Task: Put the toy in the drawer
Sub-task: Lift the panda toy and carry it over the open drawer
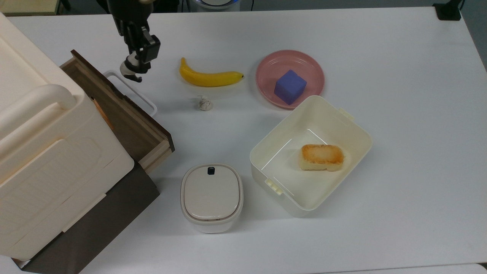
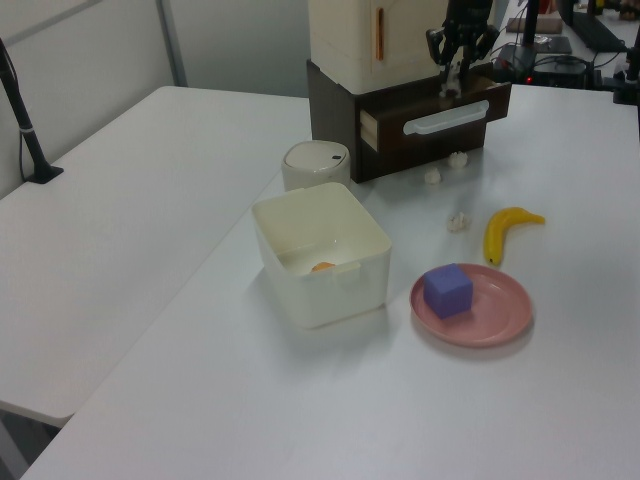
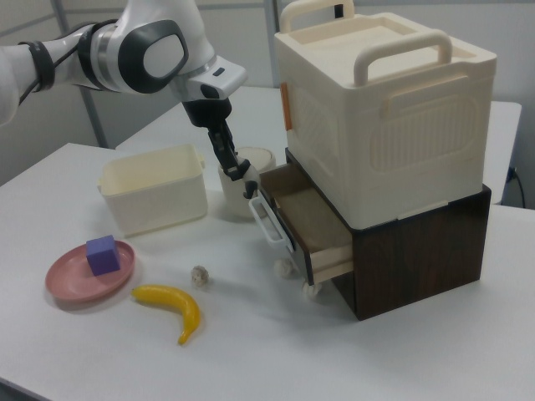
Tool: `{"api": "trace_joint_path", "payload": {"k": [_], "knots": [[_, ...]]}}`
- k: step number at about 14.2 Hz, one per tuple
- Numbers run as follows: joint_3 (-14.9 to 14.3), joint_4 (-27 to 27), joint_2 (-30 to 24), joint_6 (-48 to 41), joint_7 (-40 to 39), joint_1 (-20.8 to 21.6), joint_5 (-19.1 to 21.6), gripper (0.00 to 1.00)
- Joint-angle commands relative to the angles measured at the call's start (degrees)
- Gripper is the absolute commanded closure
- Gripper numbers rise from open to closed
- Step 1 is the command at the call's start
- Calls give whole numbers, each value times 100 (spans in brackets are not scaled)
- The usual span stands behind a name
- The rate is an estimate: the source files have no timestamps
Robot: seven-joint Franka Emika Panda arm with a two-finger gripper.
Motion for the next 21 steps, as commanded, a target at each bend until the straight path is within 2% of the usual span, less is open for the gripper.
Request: {"api": "trace_joint_path", "payload": {"k": [1, 3, 9, 11, 13, 14, 15, 16, 17, 21], "knots": [[-46, 163, 48, 145, -95, -117, 74, 100], [-55, 163, 65, 390, -77, -300, 73, 100], [-108, 224, 425, 900, -51, -407, 12, 100], [-231, 242, 539, 1164, 81, -442, 3, 100], [-258, 242, 566, 1253, 81, -451, -207, 100], [-258, 242, 584, 1279, 81, -486, -208, 83], [-258, 242, 584, 1271, 81, -495, -208, 23], [-258, 242, 593, 1271, 81, -486, -225, 3], [-258, 233, 593, 1262, 81, -486, -243, 0], [-258, 233, 575, 1236, 90, -486, -296, 0]]}}
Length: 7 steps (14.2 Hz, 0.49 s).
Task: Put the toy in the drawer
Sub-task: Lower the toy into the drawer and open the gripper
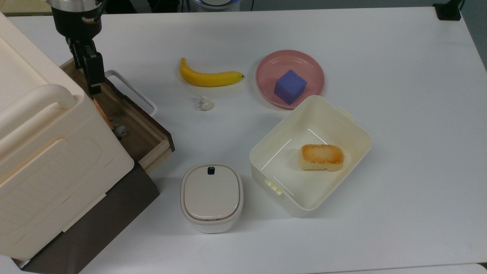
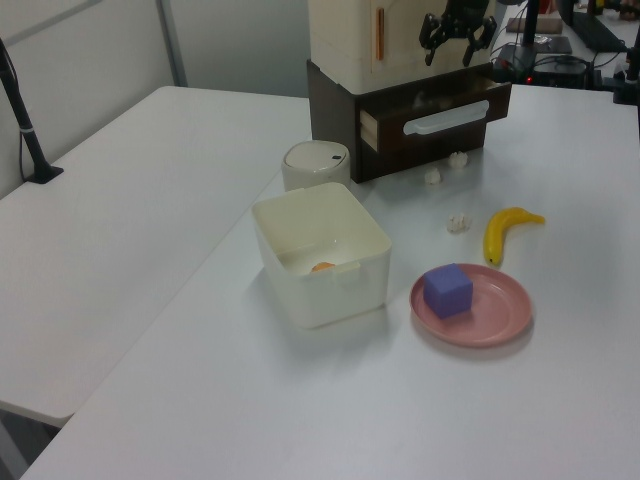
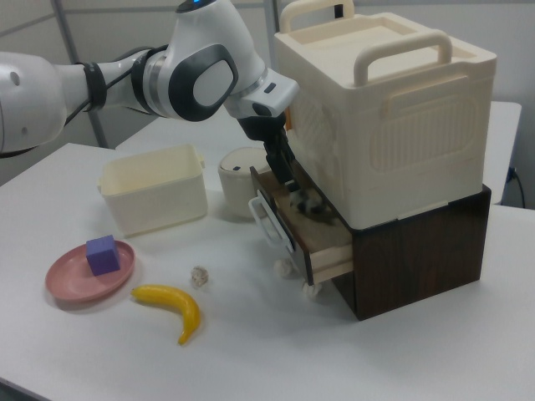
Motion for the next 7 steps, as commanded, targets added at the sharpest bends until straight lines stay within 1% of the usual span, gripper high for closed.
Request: {"api": "trace_joint_path", "payload": {"k": [1, 2, 4, 6, 7], "knots": [[-14, 85, 21, 2, 82, 4, -93, 0], [-14, 85, -14, -6, 82, 4, -93, 0], [-5, 59, -276, -94, 82, 57, -49, 0], [56, 76, -575, -541, 73, 188, -5, 0], [57, 76, -777, -952, 73, 380, 12, 0]]}}
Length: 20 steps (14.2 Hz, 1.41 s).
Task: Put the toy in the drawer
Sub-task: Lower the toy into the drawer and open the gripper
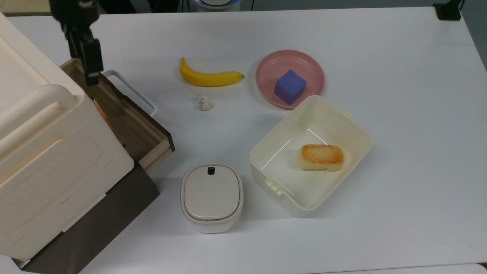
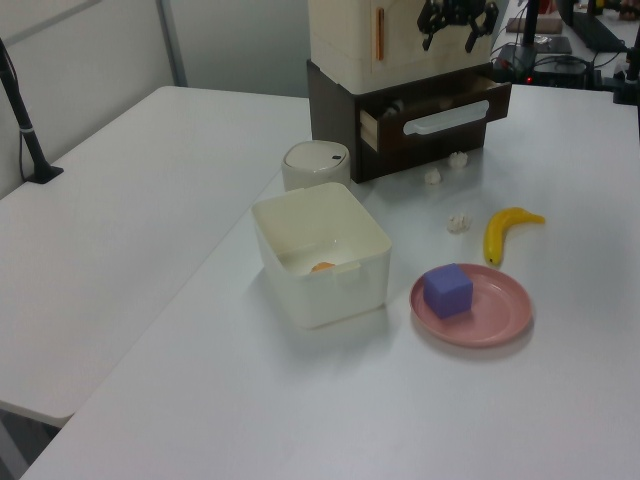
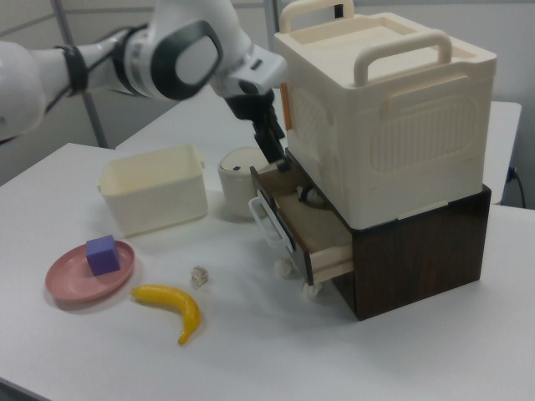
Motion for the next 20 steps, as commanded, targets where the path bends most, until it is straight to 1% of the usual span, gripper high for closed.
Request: {"api": "trace_joint_path", "payload": {"k": [1, 4, 6, 8, 9, 11, 13, 14, 16, 17, 18, 20], "knots": [[20, -75, -686, -1168, 64, 522, 13, 0], [29, -66, -977, -1786, 29, 953, 136, 0], [3, -40, -1136, -2339, -408, 1453, 127, 0], [-50, 196, -1119, -2743, -708, 1666, 127, 0], [-50, 371, -1101, -2946, -1057, 1675, 136, 0], [-77, 417, -1119, -3087, -1839, 1684, 136, 0], [-190, 382, -1154, -3474, -3312, 1702, 136, 0], [-200, 286, -1171, -3475, -3789, 1693, 127, 0], [-200, -74, -1207, -3170, -3917, 1667, 118, 0], [-200, -354, -1215, -2776, -3856, 1649, 101, 0], [-191, -556, -1224, -2572, -3838, 1649, 75, 0], [-191, -620, -1216, -2544, -3890, 1623, 66, 0]]}}
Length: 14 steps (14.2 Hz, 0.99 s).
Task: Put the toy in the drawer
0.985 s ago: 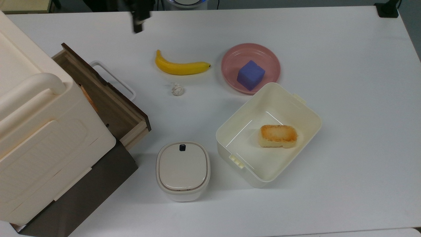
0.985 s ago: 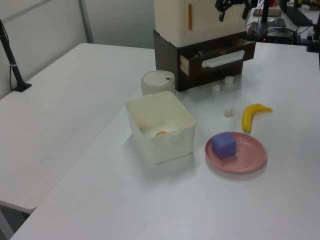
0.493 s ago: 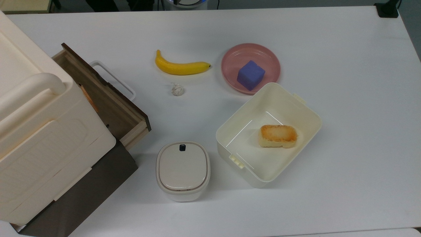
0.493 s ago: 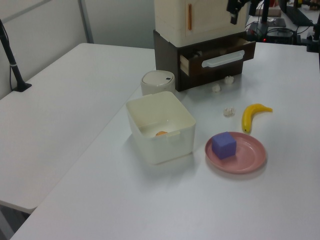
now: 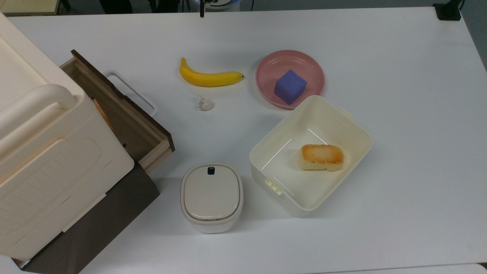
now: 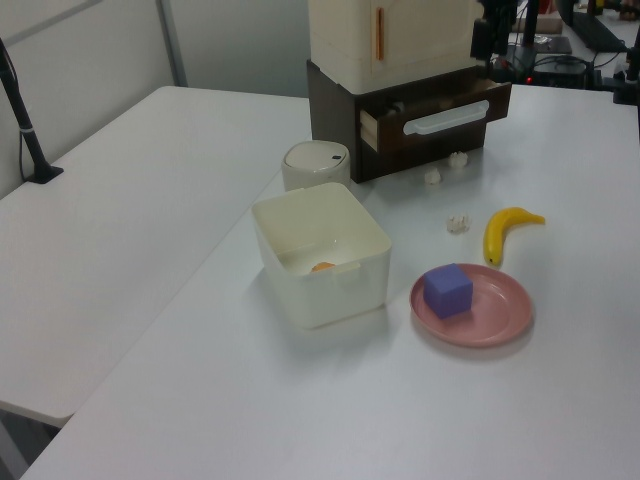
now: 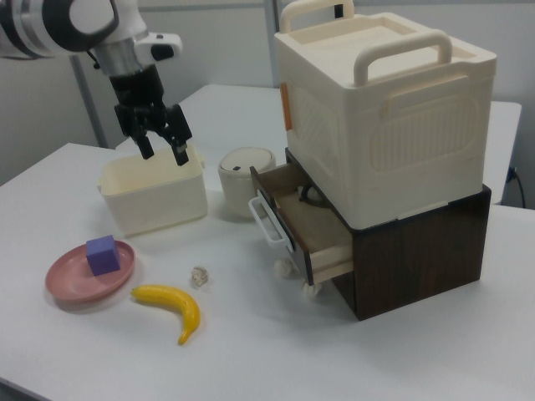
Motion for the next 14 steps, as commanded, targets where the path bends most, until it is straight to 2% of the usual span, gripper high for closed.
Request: {"api": "trace_joint_path", "payload": {"k": [1, 3, 4, 5, 6, 9, 12, 14], "knots": [[-67, -280, -121, 184, -179, 6, 20, 0], [-67, -106, 27, 70, -92, -30, 72, 0], [-67, 165, 202, -174, -57, -30, 72, 0], [-102, 707, 474, -716, -48, -38, 90, 0], [-137, 861, 529, -826, -56, -56, 90, 0], [-225, 722, 398, -740, -74, 23, 143, 0], [-830, 713, 310, -731, -179, 566, 283, 0], [-823, 695, 301, -565, -197, 481, 301, 0]]}}
